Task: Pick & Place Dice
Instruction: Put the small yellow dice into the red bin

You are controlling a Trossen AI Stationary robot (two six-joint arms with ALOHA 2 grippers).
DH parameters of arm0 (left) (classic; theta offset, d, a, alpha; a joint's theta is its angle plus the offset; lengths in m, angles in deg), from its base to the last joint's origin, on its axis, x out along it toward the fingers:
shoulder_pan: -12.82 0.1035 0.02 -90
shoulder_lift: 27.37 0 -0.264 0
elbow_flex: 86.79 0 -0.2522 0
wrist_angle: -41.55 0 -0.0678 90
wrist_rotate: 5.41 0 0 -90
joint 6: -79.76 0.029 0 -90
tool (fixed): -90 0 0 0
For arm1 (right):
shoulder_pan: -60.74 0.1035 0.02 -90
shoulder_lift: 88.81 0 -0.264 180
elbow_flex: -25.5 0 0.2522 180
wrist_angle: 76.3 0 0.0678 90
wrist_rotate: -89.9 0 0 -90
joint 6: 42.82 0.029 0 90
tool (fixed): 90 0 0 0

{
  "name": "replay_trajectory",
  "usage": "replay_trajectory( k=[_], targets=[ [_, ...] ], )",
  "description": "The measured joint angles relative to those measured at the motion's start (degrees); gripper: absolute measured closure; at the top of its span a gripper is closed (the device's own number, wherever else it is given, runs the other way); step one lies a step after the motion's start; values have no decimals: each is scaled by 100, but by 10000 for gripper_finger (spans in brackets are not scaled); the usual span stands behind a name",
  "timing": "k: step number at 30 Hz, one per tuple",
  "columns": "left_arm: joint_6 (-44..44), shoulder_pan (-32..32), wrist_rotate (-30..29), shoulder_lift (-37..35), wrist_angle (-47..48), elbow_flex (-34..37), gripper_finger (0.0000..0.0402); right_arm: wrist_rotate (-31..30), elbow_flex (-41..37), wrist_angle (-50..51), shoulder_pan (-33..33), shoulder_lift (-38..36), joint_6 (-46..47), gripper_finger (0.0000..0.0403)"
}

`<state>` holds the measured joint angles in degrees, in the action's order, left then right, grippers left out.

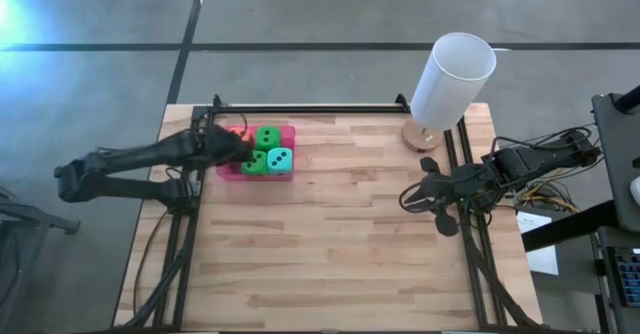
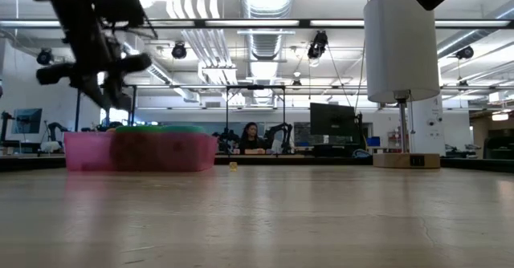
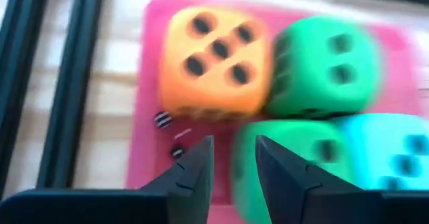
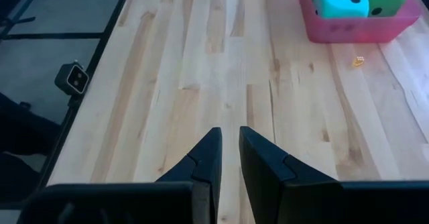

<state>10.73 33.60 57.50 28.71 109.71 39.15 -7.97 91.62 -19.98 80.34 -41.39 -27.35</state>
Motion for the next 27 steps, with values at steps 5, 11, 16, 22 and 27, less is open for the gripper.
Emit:
replay_trajectory(
  k=[5, 11, 16, 22, 27],
  targets=[
    [1224, -28, 82, 0, -308, -674, 285, -19, 0, -2, -2, -1, -5, 351],
    [3112, -194, 803, 309, -1711, -1161, 285, -137, -60, -26, -2, 4, -42, 351],
    [4234, -354, 1397, 1100, -2350, -1664, 286, -135, -202, -229, 0, 4, -44, 351],
    [5732, -409, 2257, 2283, -2352, -2490, 285, -131, -280, -268, 0, 4, -20, 351],
    [6939, -413, 2677, 3068, -2356, -2987, 282, -130, -282, -267, 0, 2, -22, 351]
  ],
)
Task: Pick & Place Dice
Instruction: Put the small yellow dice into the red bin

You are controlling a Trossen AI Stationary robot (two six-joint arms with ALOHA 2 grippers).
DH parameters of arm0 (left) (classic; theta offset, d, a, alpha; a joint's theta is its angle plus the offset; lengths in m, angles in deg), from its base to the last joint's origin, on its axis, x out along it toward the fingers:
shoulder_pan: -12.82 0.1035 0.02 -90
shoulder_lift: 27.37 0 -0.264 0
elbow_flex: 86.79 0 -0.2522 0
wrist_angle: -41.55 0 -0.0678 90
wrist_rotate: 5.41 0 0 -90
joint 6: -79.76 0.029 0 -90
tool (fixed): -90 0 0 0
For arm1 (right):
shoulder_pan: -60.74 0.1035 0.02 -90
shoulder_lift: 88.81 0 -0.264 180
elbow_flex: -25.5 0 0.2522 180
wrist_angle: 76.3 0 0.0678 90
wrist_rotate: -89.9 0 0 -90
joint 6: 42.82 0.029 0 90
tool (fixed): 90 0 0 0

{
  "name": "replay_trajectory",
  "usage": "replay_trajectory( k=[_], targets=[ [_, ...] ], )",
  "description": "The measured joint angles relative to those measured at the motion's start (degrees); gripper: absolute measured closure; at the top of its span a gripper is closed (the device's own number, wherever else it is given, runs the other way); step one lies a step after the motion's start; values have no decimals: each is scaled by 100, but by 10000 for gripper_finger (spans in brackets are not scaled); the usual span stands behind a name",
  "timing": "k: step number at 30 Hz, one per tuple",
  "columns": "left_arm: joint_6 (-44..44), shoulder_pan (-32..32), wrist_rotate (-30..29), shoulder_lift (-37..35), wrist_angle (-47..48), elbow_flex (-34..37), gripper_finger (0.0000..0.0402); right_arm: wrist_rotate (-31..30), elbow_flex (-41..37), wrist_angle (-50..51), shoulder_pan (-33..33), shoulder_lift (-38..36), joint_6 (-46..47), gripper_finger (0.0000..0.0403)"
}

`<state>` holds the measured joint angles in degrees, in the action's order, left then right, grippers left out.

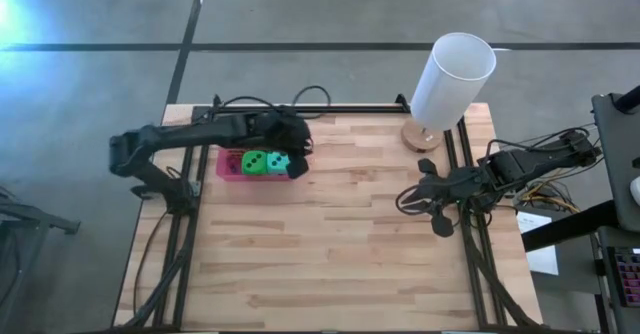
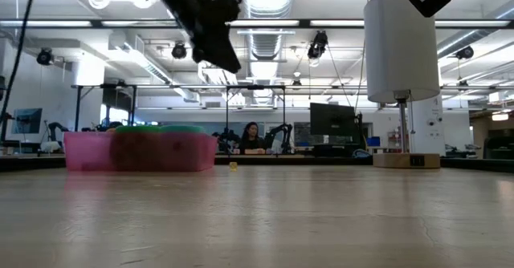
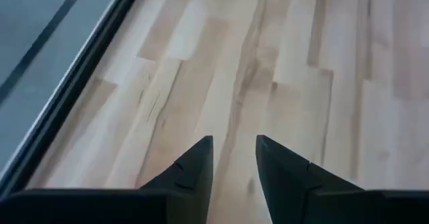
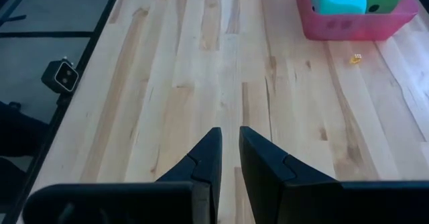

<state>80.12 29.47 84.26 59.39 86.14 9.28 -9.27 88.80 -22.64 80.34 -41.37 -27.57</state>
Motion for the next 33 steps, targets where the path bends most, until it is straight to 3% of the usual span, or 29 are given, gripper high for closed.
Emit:
replay_trajectory(
  k=[4, 16, 26, 33],
  targets=[
    [522, 2, 13, 474, 16, -202, 283, 3, 0, 3, 0, 0, -20, 351],
    [567, 164, 107, 1516, 152, -264, 284, 15, 0, 4, 1, -9, -324, 351],
    [583, 453, 166, 1990, 352, -418, 284, 7, -1, 26, 0, -17, -496, 351],
    [583, 488, 210, 2249, 685, -926, 284, -72, -4, 59, -15, -18, -563, 351]
  ],
)
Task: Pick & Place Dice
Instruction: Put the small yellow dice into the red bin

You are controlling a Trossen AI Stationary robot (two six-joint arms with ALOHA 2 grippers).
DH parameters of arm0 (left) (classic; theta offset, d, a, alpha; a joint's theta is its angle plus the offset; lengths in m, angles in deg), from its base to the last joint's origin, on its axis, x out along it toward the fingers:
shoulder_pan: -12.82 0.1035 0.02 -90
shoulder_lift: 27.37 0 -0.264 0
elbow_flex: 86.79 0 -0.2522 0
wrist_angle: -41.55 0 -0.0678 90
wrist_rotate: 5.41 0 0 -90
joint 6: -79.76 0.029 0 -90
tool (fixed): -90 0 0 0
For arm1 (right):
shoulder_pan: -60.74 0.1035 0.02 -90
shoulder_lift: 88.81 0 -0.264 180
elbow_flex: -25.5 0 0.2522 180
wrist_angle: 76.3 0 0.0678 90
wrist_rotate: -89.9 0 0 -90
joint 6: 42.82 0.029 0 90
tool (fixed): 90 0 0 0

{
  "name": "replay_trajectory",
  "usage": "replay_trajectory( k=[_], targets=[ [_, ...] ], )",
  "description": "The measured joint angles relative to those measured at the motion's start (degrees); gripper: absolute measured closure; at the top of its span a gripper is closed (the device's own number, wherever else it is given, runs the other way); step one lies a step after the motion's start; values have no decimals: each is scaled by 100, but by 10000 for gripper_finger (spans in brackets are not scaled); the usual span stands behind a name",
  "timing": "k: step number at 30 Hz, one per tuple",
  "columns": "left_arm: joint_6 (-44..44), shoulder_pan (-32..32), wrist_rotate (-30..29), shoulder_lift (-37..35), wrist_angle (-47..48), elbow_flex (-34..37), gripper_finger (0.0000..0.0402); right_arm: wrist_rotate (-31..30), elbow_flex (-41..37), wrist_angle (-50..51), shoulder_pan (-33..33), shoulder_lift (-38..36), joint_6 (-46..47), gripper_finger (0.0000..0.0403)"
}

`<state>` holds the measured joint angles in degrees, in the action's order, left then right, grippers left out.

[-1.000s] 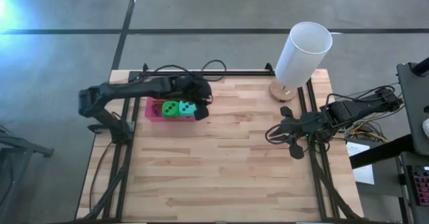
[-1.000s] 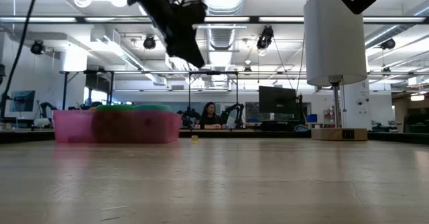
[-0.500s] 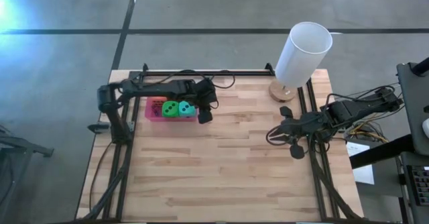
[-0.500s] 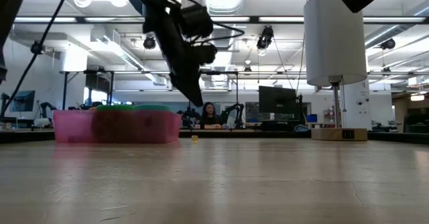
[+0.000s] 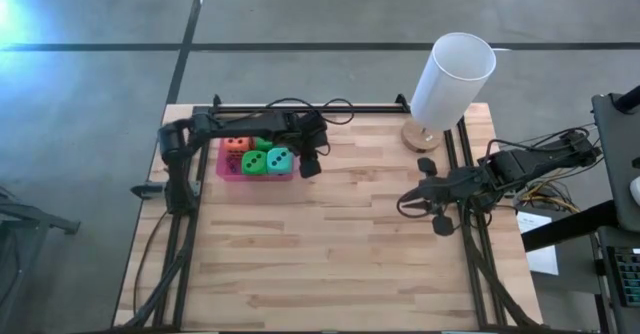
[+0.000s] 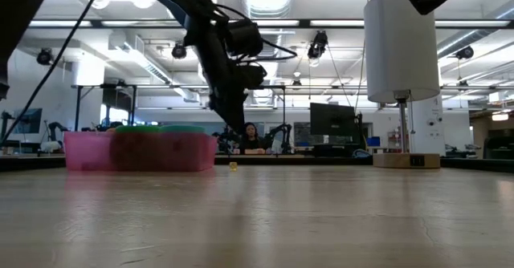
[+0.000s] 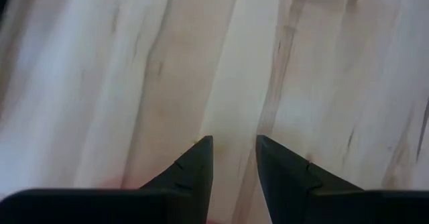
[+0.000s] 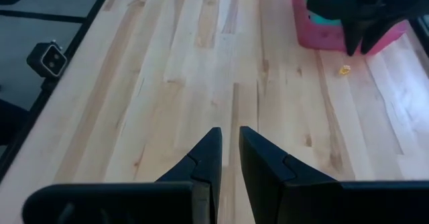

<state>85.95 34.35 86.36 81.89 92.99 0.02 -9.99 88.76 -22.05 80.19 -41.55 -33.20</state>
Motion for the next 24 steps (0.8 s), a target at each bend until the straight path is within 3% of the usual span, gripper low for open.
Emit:
replay_trajectory(
  k=[7, 24],
  targets=[
    [222, 12, 102, 675, 873, -630, 284, -57, -2, -2, 0, -43, -63, 351],
    [704, 192, -111, 715, 438, -451, 284, -51, -4, 0, 4, -76, -86, 351]
  ],
)
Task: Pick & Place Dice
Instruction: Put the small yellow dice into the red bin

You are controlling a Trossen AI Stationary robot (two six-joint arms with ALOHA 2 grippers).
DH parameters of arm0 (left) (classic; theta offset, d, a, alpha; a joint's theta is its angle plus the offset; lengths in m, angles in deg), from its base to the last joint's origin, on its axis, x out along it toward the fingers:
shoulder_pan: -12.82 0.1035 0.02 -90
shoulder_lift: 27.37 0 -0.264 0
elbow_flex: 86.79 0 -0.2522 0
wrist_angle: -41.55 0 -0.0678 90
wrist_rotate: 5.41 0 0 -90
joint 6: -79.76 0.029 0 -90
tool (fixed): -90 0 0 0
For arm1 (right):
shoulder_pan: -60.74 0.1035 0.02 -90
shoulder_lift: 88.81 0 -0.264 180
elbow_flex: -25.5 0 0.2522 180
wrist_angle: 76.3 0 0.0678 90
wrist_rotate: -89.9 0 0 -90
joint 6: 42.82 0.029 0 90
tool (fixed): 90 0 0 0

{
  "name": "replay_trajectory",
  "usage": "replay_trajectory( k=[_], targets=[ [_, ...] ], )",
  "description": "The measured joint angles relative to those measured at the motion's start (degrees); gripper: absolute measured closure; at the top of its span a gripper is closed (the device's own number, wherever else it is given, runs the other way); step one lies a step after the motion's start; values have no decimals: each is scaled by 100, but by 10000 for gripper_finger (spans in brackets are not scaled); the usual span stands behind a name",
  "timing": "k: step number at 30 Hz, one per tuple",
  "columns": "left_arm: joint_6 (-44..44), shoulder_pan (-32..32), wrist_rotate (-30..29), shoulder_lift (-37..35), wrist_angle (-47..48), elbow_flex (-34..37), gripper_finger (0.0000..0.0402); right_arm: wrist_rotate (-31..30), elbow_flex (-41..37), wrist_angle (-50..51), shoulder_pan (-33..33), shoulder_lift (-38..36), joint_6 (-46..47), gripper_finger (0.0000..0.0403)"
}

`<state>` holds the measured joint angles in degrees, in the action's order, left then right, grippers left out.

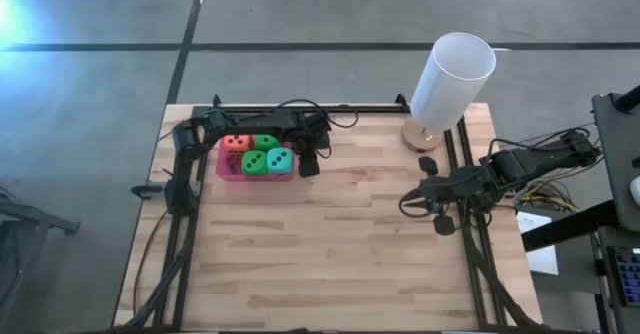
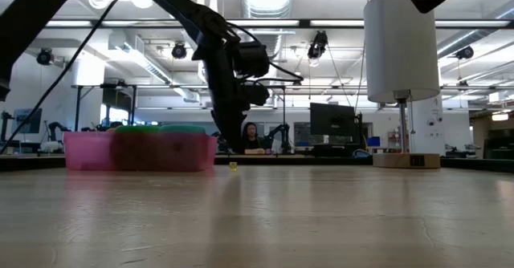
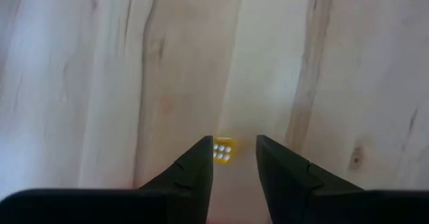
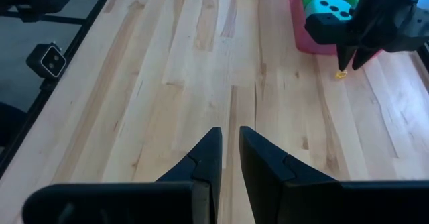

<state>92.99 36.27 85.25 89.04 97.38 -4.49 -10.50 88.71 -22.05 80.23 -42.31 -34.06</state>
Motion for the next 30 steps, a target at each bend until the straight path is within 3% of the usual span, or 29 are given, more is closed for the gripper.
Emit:
replay_trajectory(
  k=[30],
  targets=[
    [30, 76, 47, 97, -499, 490, 284, -36, -2, 87, -2, 0, 24, 351]
  ],
)
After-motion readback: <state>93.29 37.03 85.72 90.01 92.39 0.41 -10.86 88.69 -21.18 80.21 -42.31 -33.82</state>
